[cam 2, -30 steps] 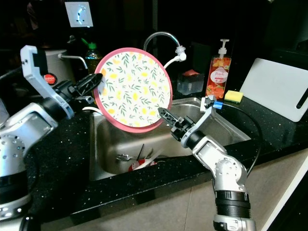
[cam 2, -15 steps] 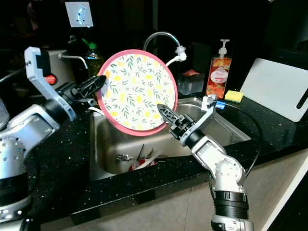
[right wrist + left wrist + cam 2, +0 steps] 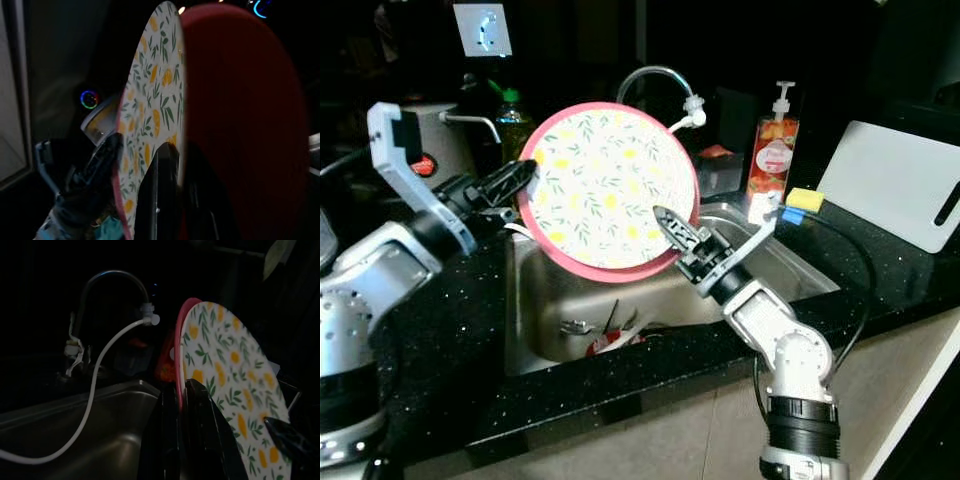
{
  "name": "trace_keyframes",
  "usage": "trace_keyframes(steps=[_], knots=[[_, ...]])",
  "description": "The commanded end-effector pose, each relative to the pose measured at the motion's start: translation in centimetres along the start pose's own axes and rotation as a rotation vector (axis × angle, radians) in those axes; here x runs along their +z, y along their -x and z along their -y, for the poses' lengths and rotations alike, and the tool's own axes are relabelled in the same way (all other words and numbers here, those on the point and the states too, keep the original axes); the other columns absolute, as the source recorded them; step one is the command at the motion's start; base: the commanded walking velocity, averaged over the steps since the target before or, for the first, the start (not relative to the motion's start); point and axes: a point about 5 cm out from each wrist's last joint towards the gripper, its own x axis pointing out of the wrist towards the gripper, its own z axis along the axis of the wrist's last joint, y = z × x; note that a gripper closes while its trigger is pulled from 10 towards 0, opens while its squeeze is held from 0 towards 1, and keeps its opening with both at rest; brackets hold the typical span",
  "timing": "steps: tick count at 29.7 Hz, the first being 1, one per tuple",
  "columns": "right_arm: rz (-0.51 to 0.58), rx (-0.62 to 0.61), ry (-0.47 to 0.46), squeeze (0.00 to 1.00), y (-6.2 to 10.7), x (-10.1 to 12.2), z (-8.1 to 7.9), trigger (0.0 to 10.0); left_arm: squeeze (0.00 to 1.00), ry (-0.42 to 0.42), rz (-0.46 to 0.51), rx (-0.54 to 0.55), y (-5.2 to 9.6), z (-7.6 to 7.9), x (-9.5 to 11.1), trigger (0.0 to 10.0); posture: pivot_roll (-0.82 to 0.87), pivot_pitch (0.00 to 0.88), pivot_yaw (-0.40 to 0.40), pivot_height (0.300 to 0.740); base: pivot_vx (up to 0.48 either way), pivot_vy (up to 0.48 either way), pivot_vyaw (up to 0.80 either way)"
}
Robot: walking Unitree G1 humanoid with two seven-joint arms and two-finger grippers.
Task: Kitchen organization
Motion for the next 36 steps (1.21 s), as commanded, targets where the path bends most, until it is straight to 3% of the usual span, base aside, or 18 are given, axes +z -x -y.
trace_keyframes(steps=[1, 6, 7, 9, 10, 15, 16, 17, 23, 24, 27, 36], knots=[[-0.026, -0.013, -0.001, 0.0, -0.1, -0.5, 0.0, 0.0, 0.0, 0.021, 0.012, -0.074, -0.4, 1.2, 0.1, 10.0, -0.05, 0.014, -0.018, 0.74, 0.0, 0.0, 0.0], [-0.026, -0.02, -0.013, 0.0, -0.1, -0.6, 0.1, 0.2, 0.0, 0.07, -0.002, -0.034, -0.8, 0.8, -0.4, 10.0, -0.05, 0.016, -0.018, 0.74, 0.0, 0.0, 0.0], [-0.031, -0.033, -0.018, 0.0, -0.1, -0.7, 0.3, 3.3, 0.0, 0.077, -0.013, -0.014, -0.9, 0.6, -0.6, 10.0, -0.05, 0.016, -0.018, 0.74, 0.0, 0.0, 0.0], [-0.034, -0.041, -0.022, 0.0, -0.1, -0.8, 0.4, 3.3, 0.0, 0.081, -0.02, -0.001, -1.0, 0.6, -0.8, 10.0, -0.05, 0.016, -0.018, 0.74, 0.0, 0.0, 0.0], [-0.039, -0.055, -0.026, 0.0, -0.1, -0.9, 0.6, 10.0, 0.0, 0.087, -0.033, 0.023, -1.2, 0.4, -1.1, 10.0, -0.05, 0.018, -0.016, 0.74, 0.0, 0.0, 0.0], [-0.047, -0.081, -0.044, 0.0, -0.2, -1.3, 1.0, 10.0, 0.0, 0.095, -0.029, 0.06, -1.8, 0.1, -1.1, 10.0, -0.05, 0.019, -0.015, 0.74, 0.0, 0.0, 0.0], [-0.048, -0.083, -0.047, 0.0, -0.2, -1.4, 1.0, 10.0, 0.9, 0.087, -0.025, 0.065, -1.9, 0.1, -1.1, 10.0, -0.05, 0.018, -0.015, 0.74, 0.0, 0.0, 0.0], [-0.049, -0.084, -0.049, 0.0, -0.2, -1.5, 1.0, 10.0, 1.0, 0.081, -0.022, 0.068, -2.0, 0.1, -1.1, 10.0, -0.05, 0.019, -0.015, 0.74, 0.0, 0.0, 0.0], [-0.054, -0.09, -0.054, 0.0, -0.1, -1.6, 1.2, 10.0, 1.0, 0.096, -0.046, 0.084, -2.0, -0.1, -1.4, 10.0, -0.05, 0.019, -0.014, 0.74, 0.0, 0.0, 0.0], [-0.058, -0.099, -0.057, 0.0, -0.1, -1.7, 1.3, 10.0, 0.0, 0.114, -0.072, 0.105, -2.1, -0.3, -1.7, 10.0, -0.05, 0.019, -0.014, 0.74, 0.0, 0.0, 0.0], [-0.07, -0.14, -0.058, 0.0, 0.0, -2.0, 1.9, 10.0, 0.0, 0.134, -0.119, 0.167, -2.3, -1.1, -2.3, 10.0, -0.05, 0.019, -0.013, 0.74, 0.0, 0.0, 0.0], [-0.054, -0.227, -0.044, 0.0, 0.3, -1.6, 3.2, 10.0, 0.0, 0.105, -0.119, 0.304, -2.0, -3.0, -2.0, 10.0, -0.04, 0.019, -0.011, 0.74, 0.0, 0.0, 0.0]])
